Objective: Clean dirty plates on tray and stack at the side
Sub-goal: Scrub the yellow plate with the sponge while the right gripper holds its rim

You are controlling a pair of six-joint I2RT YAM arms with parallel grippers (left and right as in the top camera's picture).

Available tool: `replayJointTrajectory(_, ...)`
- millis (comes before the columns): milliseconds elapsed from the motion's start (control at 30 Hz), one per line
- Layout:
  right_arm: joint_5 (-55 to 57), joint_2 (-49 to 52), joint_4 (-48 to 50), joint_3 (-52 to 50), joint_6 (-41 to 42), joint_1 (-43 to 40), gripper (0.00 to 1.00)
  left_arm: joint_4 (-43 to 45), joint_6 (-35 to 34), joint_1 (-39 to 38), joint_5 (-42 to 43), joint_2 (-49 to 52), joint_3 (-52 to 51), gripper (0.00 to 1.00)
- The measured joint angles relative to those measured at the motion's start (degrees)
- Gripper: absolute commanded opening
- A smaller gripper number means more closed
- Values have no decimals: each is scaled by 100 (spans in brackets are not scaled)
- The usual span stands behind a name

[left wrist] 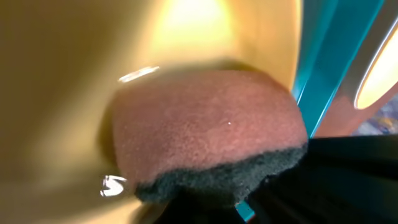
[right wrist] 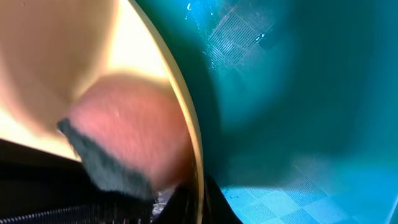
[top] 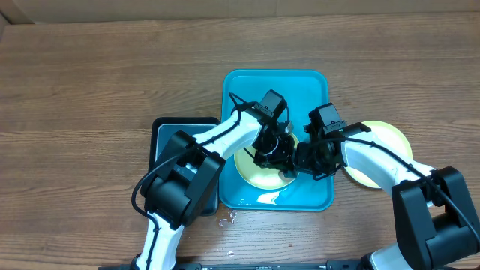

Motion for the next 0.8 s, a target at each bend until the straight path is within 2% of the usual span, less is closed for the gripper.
replayJointTrajectory(133, -7, 0, 2, 0, -2, 2, 4, -496, 4, 35, -20, 2, 2, 4)
replayJointTrajectory(300, -28, 0, 4, 0, -7, 7, 4, -1375, -57, 186, -435, -17, 39, 4)
replayJointTrajectory(500, -31, 0, 2, 0, -20, 9, 4, -2035, -341, 280, -1720, -289, 37, 4)
replayJointTrajectory(667, -33, 0, 4, 0, -24, 9, 4, -2205, -496, 490, -2879, -483, 9, 4)
replayJointTrajectory(800, -81, 0, 46, 0, -24, 37, 4, -2100, -584, 645, -3213, -555, 2, 4)
